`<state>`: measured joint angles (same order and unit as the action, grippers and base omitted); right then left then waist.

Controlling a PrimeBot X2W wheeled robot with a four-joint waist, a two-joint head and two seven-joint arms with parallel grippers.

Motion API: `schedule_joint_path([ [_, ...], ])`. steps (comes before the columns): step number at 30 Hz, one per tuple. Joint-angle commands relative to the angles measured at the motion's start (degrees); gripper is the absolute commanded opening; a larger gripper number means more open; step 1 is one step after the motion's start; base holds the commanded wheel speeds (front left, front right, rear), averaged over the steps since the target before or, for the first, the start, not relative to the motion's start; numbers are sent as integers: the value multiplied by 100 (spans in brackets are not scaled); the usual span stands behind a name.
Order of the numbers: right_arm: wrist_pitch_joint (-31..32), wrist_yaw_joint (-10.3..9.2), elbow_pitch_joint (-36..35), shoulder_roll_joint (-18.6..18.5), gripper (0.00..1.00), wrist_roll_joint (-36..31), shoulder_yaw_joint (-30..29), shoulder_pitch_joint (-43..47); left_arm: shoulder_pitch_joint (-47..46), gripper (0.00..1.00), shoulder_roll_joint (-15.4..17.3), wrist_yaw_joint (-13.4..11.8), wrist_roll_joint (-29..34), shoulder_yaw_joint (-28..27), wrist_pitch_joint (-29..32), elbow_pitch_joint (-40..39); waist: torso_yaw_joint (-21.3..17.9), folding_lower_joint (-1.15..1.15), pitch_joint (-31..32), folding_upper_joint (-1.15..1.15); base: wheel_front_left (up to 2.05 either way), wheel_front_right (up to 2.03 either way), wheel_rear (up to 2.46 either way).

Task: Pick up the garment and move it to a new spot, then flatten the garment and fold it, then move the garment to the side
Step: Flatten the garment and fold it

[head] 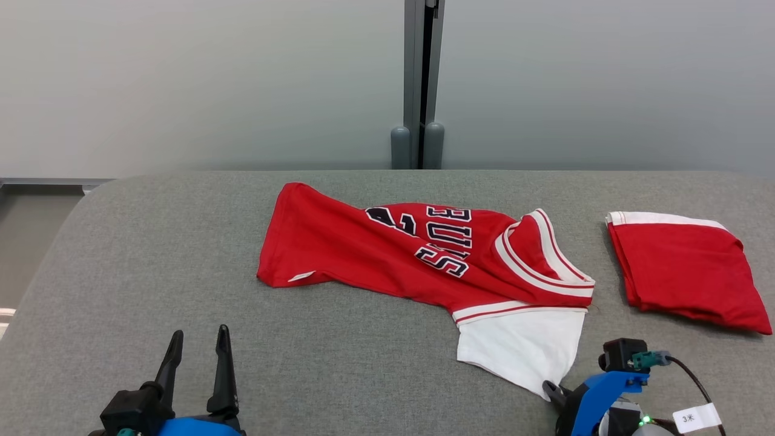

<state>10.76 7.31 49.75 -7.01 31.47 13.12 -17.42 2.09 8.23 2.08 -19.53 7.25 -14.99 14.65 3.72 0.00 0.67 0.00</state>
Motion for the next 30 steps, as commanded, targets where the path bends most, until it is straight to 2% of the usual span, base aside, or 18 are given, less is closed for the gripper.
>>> schedule_joint_path([
  [1, -25, 24, 64, 199, 0, 65, 164, 133, -31, 100, -29, 17, 50, -63, -27, 19, -50, 0, 6, 0, 0, 0, 0],
  [7, -281, 17, -338, -203, 0, 193, 211, 196, -16, 100, -93, 76, 104, -135, -27, 80, -295, 0, 22, 0, 0, 0, 0],
  [11, -173, 17, -607, -395, 0, 302, 236, 334, -6, 100, -127, 98, 121, -162, -27, 119, -431, 0, 32, 0, 0, 0, 0],
  [19, 217, 17, -1333, -1099, 0, 379, -29, 742, -60, 100, -159, 195, 164, -222, -27, 278, -677, 0, 39, 0, 0, 0, 0],
  [25, 375, 17, -1535, -1217, 0, 191, -385, 953, -119, 100, -164, 249, 190, -238, -27, 415, -681, 0, 48, 0, 0, 0, 0],
  [26, 379, 17, -1531, -1210, 20, 126, -453, 980, -129, 100, -160, 261, 193, -238, -27, 447, -669, 0, 56, 0, 0, 0, 0],
  [27, 350, 17, -1534, -1191, 91, 56, -535, 1000, -136, 100, -157, 275, 196, -238, -28, 473, -653, 0, 66, 0, 0, 0, 0],
  [28, 284, 17, -1565, -1158, 100, -2, -624, 998, -135, 100, -158, 285, 200, -237, -28, 498, -639, 0, 75, 0, 0, 0, 0],
  [30, 160, 18, -1659, -1089, 100, -112, -760, 1015, -140, 100, -159, 294, 207, -233, -27, 547, -609, 0, 98, 0, 0, 0, 0],
])
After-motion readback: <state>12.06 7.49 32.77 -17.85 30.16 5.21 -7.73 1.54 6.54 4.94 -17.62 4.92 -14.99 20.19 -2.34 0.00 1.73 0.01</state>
